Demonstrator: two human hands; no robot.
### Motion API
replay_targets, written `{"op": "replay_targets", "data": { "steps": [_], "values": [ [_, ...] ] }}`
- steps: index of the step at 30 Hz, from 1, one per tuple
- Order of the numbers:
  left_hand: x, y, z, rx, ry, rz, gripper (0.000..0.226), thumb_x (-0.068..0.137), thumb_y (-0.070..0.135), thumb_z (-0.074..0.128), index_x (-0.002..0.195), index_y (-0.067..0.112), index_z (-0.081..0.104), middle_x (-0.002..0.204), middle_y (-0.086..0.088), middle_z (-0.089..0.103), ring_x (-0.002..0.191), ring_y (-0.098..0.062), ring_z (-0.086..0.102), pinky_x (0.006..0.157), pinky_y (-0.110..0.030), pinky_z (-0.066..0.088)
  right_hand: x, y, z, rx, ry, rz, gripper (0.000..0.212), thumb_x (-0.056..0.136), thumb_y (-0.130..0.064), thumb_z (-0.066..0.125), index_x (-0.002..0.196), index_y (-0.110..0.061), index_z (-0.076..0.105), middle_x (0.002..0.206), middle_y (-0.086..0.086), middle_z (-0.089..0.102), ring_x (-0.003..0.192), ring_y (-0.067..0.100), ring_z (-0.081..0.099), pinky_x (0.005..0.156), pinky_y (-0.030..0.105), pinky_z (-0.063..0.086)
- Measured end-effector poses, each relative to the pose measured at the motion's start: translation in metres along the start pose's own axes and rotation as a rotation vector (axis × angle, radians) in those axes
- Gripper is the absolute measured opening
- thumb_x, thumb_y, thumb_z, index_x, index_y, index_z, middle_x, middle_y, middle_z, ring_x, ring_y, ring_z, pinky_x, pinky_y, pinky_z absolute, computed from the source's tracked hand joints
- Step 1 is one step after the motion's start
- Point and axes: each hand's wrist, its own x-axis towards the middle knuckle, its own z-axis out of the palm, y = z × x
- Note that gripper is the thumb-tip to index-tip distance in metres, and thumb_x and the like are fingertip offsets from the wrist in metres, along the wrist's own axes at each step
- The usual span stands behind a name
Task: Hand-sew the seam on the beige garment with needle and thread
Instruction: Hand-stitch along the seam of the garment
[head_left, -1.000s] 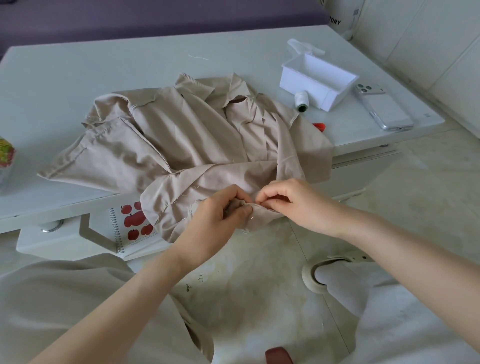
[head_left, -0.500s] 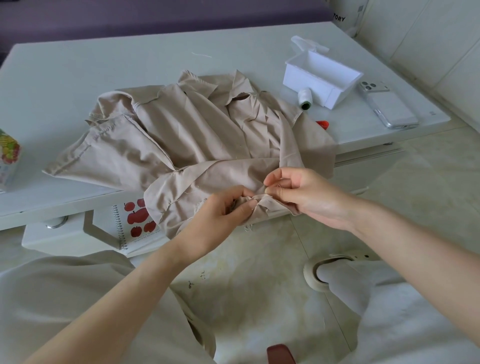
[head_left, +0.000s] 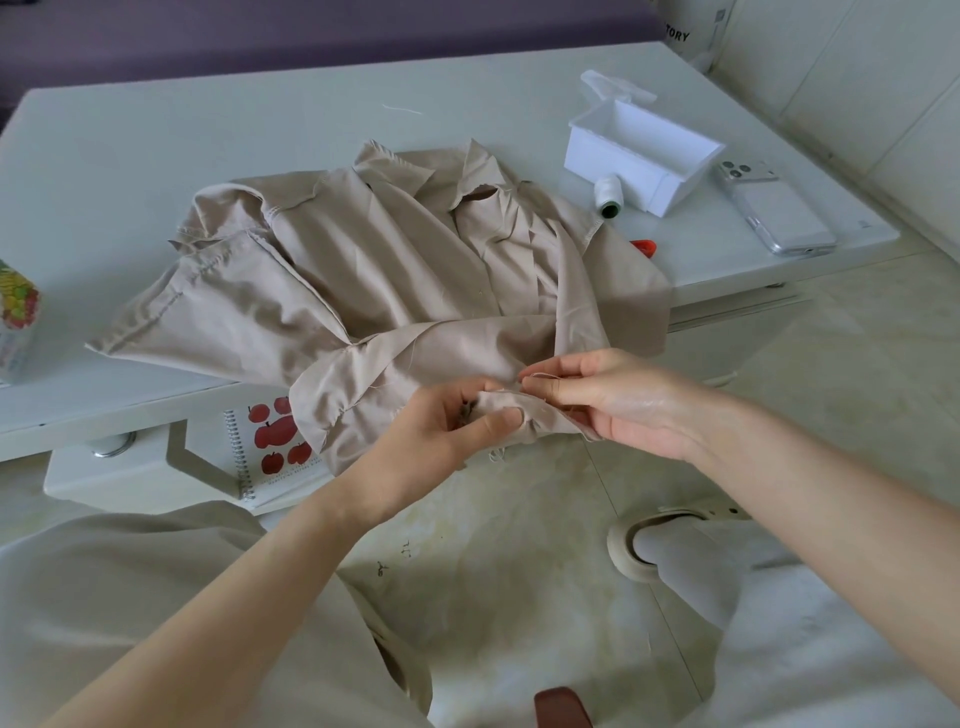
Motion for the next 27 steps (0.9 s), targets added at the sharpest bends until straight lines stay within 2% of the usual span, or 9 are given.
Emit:
{"op": "replay_targets", "data": {
  "steps": [3,6,10,12,14,17,19,23,27],
  "values": [
    [0.001,-0.002,0.000,0.023,0.032,0.019,0.023,0.087,0.035,0.062,0.087,0.012,0.066,0.073,-0.003,0.050,0.073,-0.017,0.046,0.073,-0.040,0.043,-0.001,0.000,-0.001,-0.011,-0.034,0.002,0.016,0.079,-0.013,0.068,0.095,-0.009,0.069,0.088,0.005,0.072,0.081,0.012,0.067,0.080,0.021,0.054],
    [0.002,-0.003,0.000,0.055,0.049,0.017,0.019,0.092,0.027,0.058,0.092,0.009,0.065,0.076,-0.008,0.053,0.074,-0.017,0.046,0.074,-0.045,0.046,-0.003,0.000,-0.001,-0.118,-0.050,-0.013,0.016,0.081,-0.020,0.069,0.095,-0.012,0.070,0.087,0.001,0.071,0.081,0.010,0.065,0.081,0.023,0.053],
    [0.004,-0.007,-0.001,0.099,0.073,-0.005,0.018,0.094,0.026,0.056,0.094,0.010,0.064,0.086,-0.028,0.057,0.075,-0.018,0.046,0.075,-0.048,0.049,-0.007,0.001,0.001,-0.399,0.005,-0.137,0.015,0.086,-0.026,0.066,0.096,-0.017,0.072,0.057,-0.016,0.058,0.056,-0.003,0.049,0.073,0.015,0.040],
    [0.005,-0.008,-0.001,0.115,0.114,-0.026,0.022,0.094,0.028,0.057,0.095,0.008,0.064,0.079,-0.018,0.053,0.075,-0.016,0.048,0.081,-0.052,0.052,-0.007,0.002,0.001,-0.527,0.057,-0.240,0.014,0.090,-0.022,0.063,0.098,-0.015,0.072,0.050,-0.020,0.057,0.050,-0.007,0.050,0.063,0.007,0.039],
    [0.006,-0.009,-0.002,0.122,0.142,-0.035,0.026,0.093,0.029,0.057,0.096,0.003,0.063,0.075,-0.009,0.046,0.072,-0.016,0.048,0.082,-0.054,0.052,-0.008,0.002,0.000,-0.572,0.088,-0.321,0.012,0.090,-0.020,0.062,0.096,-0.015,0.072,0.057,-0.016,0.064,0.054,-0.007,0.053,0.057,0.006,0.039],
    [0.007,-0.011,-0.003,0.123,0.136,-0.028,0.034,0.093,0.028,0.058,0.093,-0.006,0.056,0.072,-0.007,0.040,0.068,-0.017,0.042,0.080,-0.056,0.049,-0.010,0.000,-0.005,-0.585,0.111,-0.379,0.010,0.089,-0.021,0.063,0.090,-0.020,0.073,0.077,-0.003,0.072,0.068,-0.003,0.062,0.062,0.006,0.044],
    [0.007,-0.012,-0.002,0.116,0.124,-0.018,0.031,0.093,0.026,0.058,0.091,-0.005,0.058,0.071,-0.007,0.040,0.067,-0.017,0.041,0.076,-0.056,0.050,-0.010,-0.003,-0.009,-0.573,0.119,-0.391,0.011,0.089,-0.020,0.062,0.085,-0.021,0.072,0.072,-0.006,0.070,0.066,-0.004,0.061,0.064,0.006,0.045],
    [0.010,-0.016,-0.001,0.121,0.104,-0.004,0.028,0.092,0.032,0.060,0.089,0.004,0.062,0.071,-0.008,0.040,0.067,-0.018,0.039,0.067,-0.039,0.040,-0.005,-0.014,-0.015,-0.545,0.192,-0.415,0.012,0.091,-0.024,0.060,0.082,-0.023,0.068,0.060,-0.012,0.060,0.059,-0.006,0.055,0.062,0.004,0.042],
    [0.013,-0.021,0.000,0.159,0.108,-0.012,0.046,0.085,0.042,0.061,0.091,-0.004,0.059,0.072,-0.007,0.039,0.067,-0.018,0.038,0.066,-0.034,0.035,0.005,-0.031,-0.008,-0.606,0.369,-0.517,0.020,0.091,-0.038,0.057,0.083,-0.020,0.062,0.058,-0.009,0.048,0.047,-0.005,0.044,0.049,0.007,0.032]
  ]
}}
